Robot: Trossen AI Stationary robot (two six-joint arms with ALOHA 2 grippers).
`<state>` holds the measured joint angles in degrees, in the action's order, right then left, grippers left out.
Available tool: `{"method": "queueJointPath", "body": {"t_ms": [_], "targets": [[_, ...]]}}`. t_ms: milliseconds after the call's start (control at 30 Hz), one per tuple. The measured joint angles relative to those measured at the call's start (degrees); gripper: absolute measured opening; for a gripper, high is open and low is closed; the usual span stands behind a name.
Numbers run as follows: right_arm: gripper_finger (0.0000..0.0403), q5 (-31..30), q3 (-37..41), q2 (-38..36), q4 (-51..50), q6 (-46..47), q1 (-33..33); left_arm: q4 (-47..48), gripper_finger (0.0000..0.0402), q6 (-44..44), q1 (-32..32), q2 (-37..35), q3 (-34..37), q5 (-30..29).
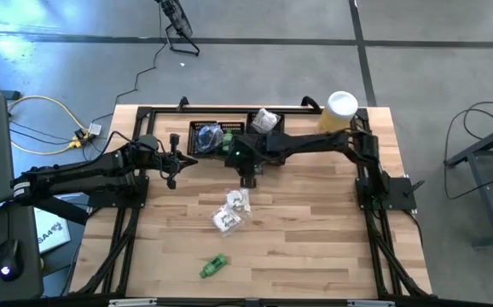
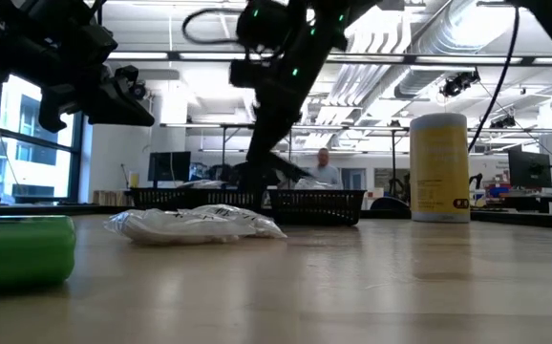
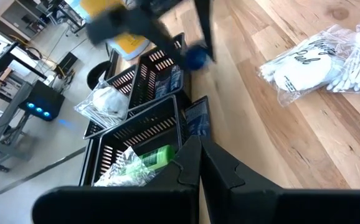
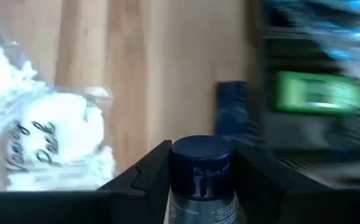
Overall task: Pick & Place Travel size toiletries
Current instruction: Put the blue shave cream into the bottom black bin
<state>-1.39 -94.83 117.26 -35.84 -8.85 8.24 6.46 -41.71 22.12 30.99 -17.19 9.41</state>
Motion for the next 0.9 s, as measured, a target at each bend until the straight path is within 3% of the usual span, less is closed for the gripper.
{"method": "queueJointPath", "body": {"t_ms": [133,300,633,900], "targets": [[0.0152,-6.5,-0.01,-3.67,-1.33,-0.54,0.46,-0.04,0.0001,0.0,-0.01,-0.01,0.0,-0.02],[0.0111,-9.65,-0.06,-6.36,-1.34,-1.96,2.81,-0.26,0.0001,0.0,-0.01,-0.01,0.02,0.0],[0.0012,1.61,-0.04,-6.37,-11.81,1.2,5.6,0.15,0.0001,0.0,-0.01,-0.01,0.02,0.0],[0.0004,6.62,0.03,-6.37,-17.47,2.1,3.85,0.15,0.0001,0.0,-0.01,0.0,0.02,0.0]]}}
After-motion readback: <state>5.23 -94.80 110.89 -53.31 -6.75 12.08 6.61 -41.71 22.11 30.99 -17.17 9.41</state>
